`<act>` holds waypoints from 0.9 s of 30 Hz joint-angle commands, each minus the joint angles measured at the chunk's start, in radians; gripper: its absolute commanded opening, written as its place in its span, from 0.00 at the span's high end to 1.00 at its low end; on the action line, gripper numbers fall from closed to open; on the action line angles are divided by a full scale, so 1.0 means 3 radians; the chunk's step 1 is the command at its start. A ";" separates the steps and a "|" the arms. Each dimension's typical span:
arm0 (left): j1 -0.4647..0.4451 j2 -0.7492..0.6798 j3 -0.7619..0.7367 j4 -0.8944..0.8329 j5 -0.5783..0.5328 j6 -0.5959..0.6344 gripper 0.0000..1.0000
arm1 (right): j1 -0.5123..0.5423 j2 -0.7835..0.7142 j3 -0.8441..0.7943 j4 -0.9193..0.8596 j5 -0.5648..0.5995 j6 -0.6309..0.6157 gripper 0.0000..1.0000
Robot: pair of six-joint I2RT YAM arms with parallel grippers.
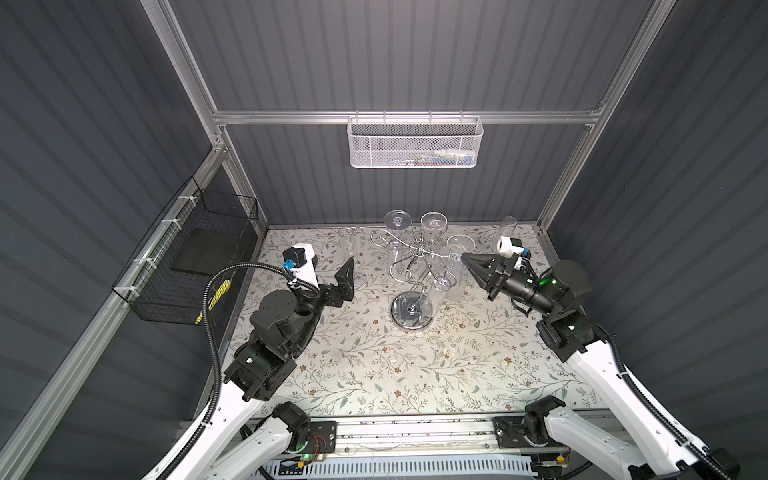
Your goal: Take the wine glass off the wine glass rack
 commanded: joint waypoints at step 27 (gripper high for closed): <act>-0.0015 -0.0099 -0.0069 -0.0051 -0.0012 -0.0039 0.08 | 0.0280 -0.0114 0.0103 -0.0272 0.0113 -0.0047 1.00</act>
